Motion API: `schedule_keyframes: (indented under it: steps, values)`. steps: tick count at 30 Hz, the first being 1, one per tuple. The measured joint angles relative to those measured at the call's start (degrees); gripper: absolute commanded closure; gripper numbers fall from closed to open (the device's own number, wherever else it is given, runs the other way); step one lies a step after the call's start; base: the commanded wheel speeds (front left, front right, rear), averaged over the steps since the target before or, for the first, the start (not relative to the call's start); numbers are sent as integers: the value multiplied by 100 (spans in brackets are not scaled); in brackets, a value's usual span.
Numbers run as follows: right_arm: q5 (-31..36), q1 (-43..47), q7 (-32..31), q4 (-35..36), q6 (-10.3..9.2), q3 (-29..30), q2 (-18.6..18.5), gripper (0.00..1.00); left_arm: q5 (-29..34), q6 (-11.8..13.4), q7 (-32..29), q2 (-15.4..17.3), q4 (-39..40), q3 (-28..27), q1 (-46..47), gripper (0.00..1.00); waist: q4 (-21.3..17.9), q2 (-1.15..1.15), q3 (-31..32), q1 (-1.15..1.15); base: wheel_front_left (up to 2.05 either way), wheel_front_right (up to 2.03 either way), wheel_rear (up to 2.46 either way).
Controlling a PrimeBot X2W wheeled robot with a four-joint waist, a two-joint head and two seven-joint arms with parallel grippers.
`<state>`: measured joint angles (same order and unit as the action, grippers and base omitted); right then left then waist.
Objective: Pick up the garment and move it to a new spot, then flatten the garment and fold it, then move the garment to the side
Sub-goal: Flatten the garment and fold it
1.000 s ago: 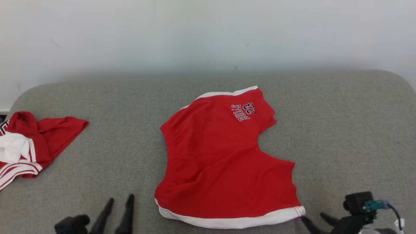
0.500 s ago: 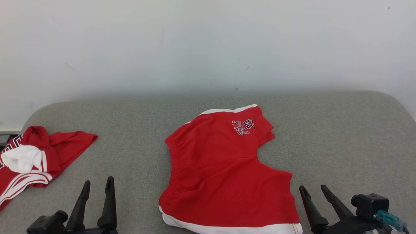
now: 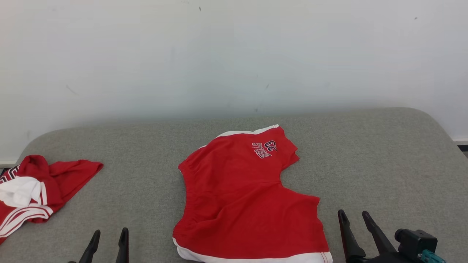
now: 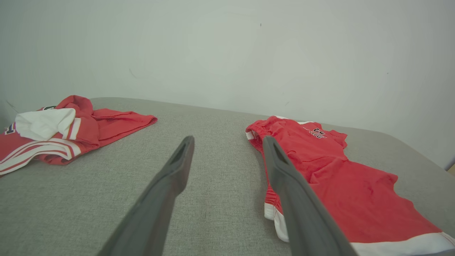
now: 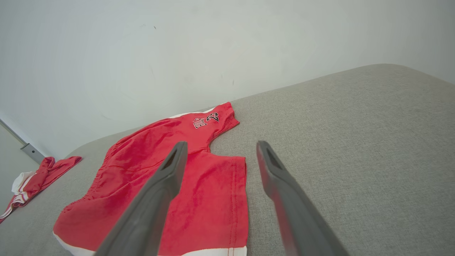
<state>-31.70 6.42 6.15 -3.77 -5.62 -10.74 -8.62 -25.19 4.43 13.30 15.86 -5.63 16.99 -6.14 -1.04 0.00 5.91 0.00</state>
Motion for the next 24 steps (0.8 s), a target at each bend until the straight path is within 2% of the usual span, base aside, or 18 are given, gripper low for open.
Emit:
schedule_keyframes:
  steps: [24]
  values:
    - [-2,-59,354,-310,160,-135,68,0,-31,158,-346,-57,547,-130,-195,0,25,0,18,0,0,0,0]
